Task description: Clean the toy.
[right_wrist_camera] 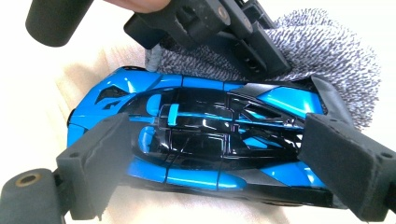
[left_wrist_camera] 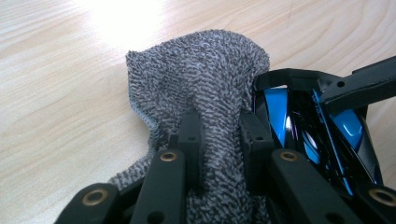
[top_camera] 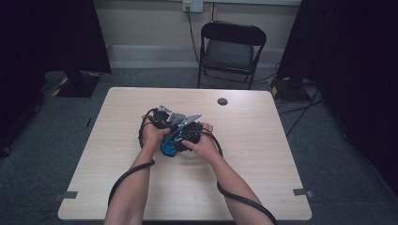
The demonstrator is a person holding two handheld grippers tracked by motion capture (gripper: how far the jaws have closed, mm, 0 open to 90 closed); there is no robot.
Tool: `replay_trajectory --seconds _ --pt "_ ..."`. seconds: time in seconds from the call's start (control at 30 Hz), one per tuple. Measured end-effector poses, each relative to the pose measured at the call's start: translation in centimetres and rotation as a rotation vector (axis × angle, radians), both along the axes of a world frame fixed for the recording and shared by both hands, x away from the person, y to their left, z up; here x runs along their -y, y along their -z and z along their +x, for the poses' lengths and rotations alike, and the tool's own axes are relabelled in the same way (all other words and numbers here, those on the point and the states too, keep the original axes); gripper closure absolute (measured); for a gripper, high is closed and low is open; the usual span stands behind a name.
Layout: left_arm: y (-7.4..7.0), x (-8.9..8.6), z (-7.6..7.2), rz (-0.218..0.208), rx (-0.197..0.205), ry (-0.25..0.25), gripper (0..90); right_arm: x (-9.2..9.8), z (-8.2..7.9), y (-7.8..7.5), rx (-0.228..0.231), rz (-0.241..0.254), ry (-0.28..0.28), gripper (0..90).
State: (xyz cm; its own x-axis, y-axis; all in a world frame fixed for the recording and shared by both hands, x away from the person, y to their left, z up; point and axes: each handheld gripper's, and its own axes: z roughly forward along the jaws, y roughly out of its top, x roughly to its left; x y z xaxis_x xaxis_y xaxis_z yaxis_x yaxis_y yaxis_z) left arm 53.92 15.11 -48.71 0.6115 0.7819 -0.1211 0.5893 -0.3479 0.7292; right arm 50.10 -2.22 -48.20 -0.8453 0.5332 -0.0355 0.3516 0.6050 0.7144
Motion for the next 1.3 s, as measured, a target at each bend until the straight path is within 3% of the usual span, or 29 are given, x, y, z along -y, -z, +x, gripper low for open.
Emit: replay_trajectory --seconds 0.13,0.57,0.9,1.3 --pt "0.0 -0.1 -0.1 -0.006 -0.009 0.002 74.7 0.0 0.0 0.0 -0.001 0.000 -0.002 8.9" --pt "-0.4 0.1 -0.2 0.053 -0.001 0.052 75.4 0.1 0.1 0.1 0.001 0.009 -0.008 8.9" --pt "-0.4 -0.5 -0.7 0.028 0.009 0.062 75.4 0.0 0.1 0.0 -0.006 0.001 -0.005 9.0" --pt "-0.6 -1.9 -1.8 0.041 -0.007 0.100 75.3 -0.1 0.1 -0.1 -0.008 -0.006 -0.004 9.0"
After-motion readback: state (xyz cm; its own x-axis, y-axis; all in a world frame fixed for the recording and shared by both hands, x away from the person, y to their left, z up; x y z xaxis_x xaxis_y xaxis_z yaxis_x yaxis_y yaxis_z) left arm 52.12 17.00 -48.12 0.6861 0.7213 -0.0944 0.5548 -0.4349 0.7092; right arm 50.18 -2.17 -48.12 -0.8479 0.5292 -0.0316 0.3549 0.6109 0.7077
